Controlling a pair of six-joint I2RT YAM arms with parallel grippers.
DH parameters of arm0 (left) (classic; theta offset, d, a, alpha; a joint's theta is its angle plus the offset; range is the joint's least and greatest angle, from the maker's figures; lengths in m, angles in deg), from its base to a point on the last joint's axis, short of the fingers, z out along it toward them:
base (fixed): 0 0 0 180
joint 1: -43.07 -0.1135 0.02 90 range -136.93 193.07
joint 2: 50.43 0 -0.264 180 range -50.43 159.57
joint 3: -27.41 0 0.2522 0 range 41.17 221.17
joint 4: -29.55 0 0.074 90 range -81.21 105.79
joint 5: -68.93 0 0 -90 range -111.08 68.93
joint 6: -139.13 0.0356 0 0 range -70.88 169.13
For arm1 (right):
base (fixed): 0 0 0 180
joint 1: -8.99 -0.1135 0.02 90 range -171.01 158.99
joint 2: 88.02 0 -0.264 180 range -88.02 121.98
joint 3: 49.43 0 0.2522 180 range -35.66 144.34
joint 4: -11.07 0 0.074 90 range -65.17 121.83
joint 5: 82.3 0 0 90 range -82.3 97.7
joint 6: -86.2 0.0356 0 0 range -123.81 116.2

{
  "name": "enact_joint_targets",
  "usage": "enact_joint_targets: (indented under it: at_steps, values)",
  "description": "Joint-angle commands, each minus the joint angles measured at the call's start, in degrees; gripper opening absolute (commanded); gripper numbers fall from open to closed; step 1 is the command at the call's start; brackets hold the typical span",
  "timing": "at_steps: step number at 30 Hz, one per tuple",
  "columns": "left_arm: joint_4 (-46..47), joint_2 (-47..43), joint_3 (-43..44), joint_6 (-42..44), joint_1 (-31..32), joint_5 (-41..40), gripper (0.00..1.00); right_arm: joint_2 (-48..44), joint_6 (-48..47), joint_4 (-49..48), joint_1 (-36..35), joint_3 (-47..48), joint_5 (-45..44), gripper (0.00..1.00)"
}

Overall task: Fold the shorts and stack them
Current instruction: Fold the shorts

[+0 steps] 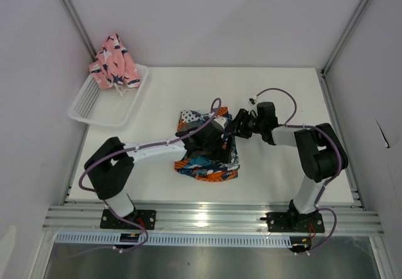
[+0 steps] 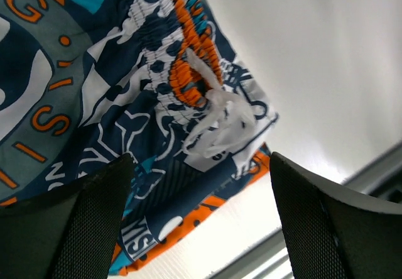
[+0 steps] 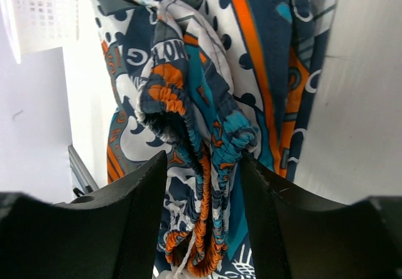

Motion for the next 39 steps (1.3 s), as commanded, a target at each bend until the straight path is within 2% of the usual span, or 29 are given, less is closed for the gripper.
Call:
enact_joint_targets:
  at_steps: [1,5,7,16,21,27,30,32,34,39]
  values:
    - [3.4,1.9,-0.6,1.1,1.0,-3.9,0.90,1.1,-2.7,1.5,-0.7,3.3,-2.4,0.51]
    - [2.6,4.7,-0.5,0.5,1.7,-7.5,0.86,2.0,-3.6,3.1,-1.4,4.7,-2.9,0.50]
    - [2.3,5.4,-0.3,0.7,2.3,-8.3,0.83,2.3,-4.1,3.7,-1.5,5.3,-3.4,0.47]
    - [-2.4,9.5,3.4,0.4,5.7,-14.8,0.66,3.8,-4.1,3.1,-2.0,7.3,-1.9,0.23]
    - [-6.2,11.2,6.7,1.0,8.8,-20.2,0.64,3.8,-4.5,2.9,-2.0,8.5,-0.9,0.15]
    - [-10.5,13.1,9.6,1.0,11.6,-25.5,0.64,4.1,-4.9,2.5,-2.0,9.5,1.0,0.10]
    - [-12.0,12.2,9.5,0.8,12.5,-28.0,0.68,4.3,-4.9,2.4,-2.0,9.7,2.1,0.09]
    - [-13.2,11.8,9.2,0.1,13.2,-29.6,0.76,4.6,-4.9,2.2,-1.9,9.9,2.8,0.08]
    - [-13.5,11.3,9.2,-0.1,14.1,-31.5,0.80,5.0,-4.8,1.5,-1.9,9.9,3.7,0.07]
    - [-17.0,12.7,11.2,-0.7,16.9,-36.6,0.82,6.0,-5.0,-0.2,-1.9,10.9,7.5,0.06]
